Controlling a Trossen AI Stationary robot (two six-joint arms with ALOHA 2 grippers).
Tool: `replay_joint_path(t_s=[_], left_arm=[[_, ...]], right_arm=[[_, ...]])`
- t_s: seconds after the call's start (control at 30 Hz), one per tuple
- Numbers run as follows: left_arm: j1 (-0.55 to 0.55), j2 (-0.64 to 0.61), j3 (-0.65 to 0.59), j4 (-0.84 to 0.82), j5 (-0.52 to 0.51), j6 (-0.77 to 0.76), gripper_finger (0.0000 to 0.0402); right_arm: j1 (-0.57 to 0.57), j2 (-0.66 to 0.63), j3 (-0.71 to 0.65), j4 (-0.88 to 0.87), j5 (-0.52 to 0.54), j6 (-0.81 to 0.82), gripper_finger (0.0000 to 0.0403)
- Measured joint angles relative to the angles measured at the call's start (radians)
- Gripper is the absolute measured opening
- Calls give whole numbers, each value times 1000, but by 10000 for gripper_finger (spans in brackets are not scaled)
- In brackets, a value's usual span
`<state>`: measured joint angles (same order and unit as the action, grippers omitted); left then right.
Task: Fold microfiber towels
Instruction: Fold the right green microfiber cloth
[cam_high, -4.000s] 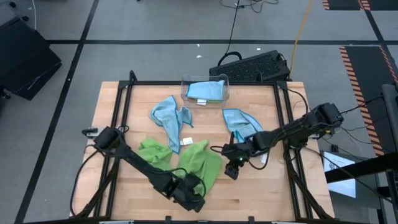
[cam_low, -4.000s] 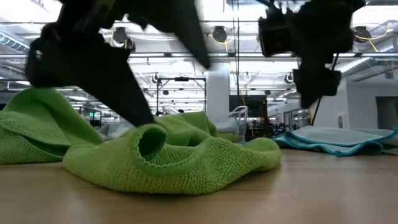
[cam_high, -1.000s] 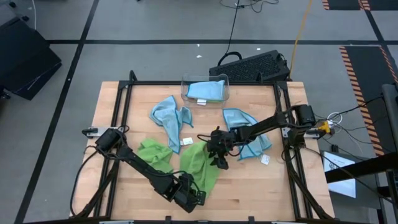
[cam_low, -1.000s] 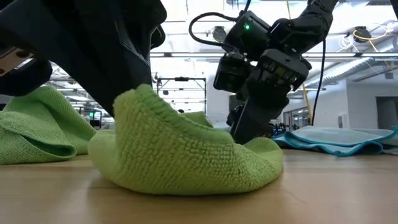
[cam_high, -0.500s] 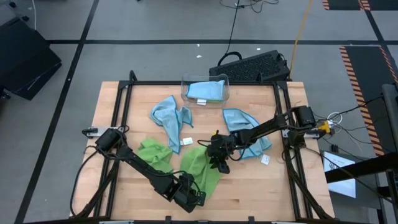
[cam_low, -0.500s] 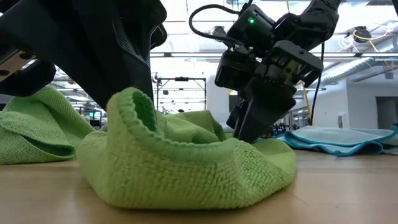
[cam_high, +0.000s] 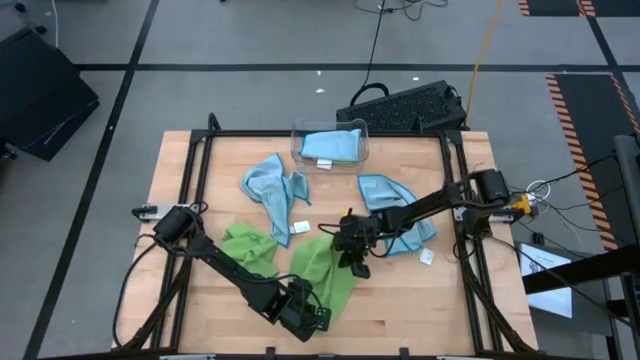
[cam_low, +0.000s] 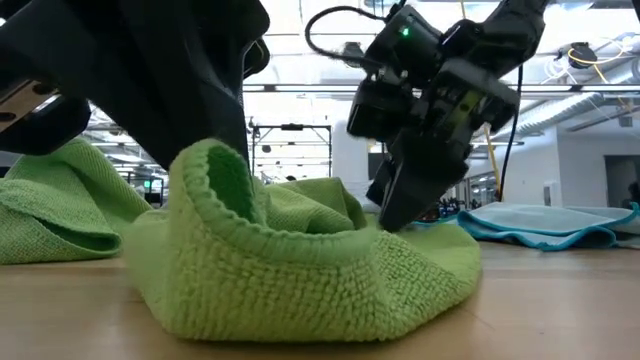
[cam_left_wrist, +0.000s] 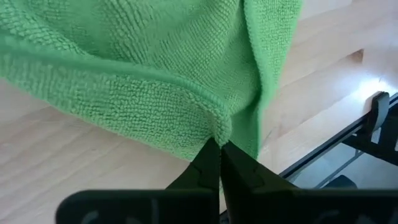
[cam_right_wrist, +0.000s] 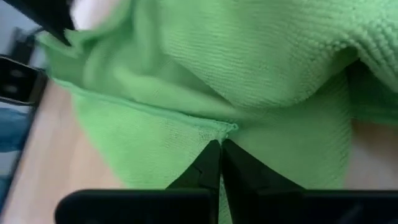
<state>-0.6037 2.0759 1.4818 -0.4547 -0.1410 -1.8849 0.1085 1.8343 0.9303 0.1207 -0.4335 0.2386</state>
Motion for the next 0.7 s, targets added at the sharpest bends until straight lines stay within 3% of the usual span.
replay_joint_path(t_s=[0.4,0.6,0.7], left_arm=[[16,-82,1,-78,-51,61,5],[28,-89,0,-81,-46,59,34],[42,-89,0,2,1,102,63]], right_arm=[[25,-236,0,-142,12,11,2],[76,-353,0,-256,101,25,1],[107,-382,0,-317,121,42,1]])
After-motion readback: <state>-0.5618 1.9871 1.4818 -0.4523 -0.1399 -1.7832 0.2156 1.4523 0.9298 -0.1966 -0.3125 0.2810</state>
